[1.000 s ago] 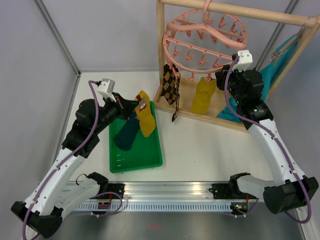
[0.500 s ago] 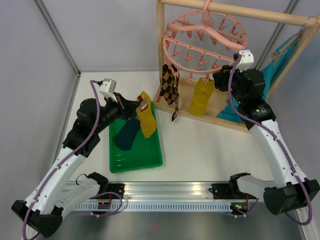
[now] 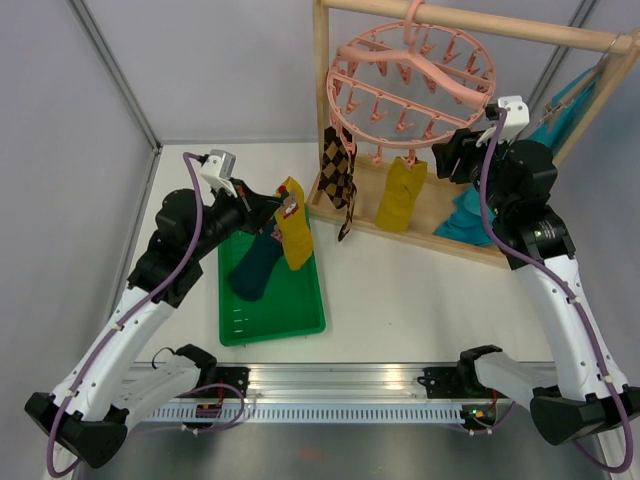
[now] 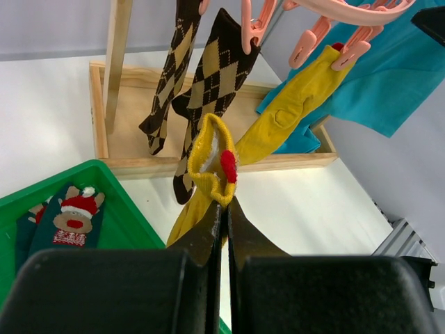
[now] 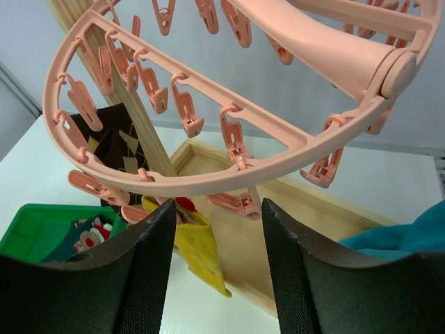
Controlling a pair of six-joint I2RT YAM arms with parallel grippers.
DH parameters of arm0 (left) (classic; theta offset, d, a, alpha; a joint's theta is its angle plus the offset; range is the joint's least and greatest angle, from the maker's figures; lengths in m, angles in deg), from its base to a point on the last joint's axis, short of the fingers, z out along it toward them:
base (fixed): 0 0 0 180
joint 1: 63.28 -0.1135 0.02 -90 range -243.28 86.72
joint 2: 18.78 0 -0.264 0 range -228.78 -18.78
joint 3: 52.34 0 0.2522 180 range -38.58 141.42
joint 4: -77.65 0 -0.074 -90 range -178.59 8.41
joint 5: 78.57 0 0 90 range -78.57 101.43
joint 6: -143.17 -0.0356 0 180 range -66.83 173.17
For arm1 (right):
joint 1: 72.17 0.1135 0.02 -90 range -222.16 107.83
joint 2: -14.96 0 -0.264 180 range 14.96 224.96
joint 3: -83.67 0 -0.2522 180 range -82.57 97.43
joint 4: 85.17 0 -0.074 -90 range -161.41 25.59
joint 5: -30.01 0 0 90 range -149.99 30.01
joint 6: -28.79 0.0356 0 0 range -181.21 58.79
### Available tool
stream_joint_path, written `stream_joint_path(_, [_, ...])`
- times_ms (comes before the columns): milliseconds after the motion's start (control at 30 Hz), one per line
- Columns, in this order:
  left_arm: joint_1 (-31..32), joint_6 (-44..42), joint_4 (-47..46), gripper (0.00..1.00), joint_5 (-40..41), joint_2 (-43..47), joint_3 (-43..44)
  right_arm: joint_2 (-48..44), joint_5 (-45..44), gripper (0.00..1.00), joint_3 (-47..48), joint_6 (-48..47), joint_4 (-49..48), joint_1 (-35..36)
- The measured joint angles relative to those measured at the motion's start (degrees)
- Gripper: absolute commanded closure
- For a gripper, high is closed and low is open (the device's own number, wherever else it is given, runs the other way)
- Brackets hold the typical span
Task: Clip the socks to the hanger
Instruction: Open the clamp at the hanger.
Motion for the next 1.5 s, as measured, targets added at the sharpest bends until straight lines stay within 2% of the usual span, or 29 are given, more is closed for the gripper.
stream_joint_path(200, [0.0, 0.0, 0.04, 0.98, -0.02, -0.09, 0.26, 0.26, 0.13, 0.39, -0.63, -1.7, -0.09, 0.0])
stream_joint_path(467, [0.0, 0.0, 0.02, 0.98, -0.04, -0.2, 0.68, 0.7, 0.31, 0.28, -4.33, -5.09, -1.86, 0.0])
stream_joint_path(867, [0.0, -0.46, 0.28, 0.98, -0.04, -0.2, 0.7, 2.47, 1.36, 0.27, -7.23, -5.97, -8.52, 0.0])
stream_joint_path(1133, [0.0, -0.96, 0.44, 0.98, -0.04, -0.2, 0.72, 4.87, 1.75, 0.27, -7.23, -6.58, -11.02, 0.0])
stream_joint_path(1433, [0.0, -1.09, 0.44, 0.98, -0.04, -0.2, 0.9, 5.57, 1.81, 0.35, -7.23, -7.39, -11.67, 0.0])
stream_joint_path(1500, [0.0, -1.09, 0.46, 0.98, -0.04, -0.17, 0.9, 5.62, 1.84, 0.4, -7.23, -7.39, -11.67, 0.0])
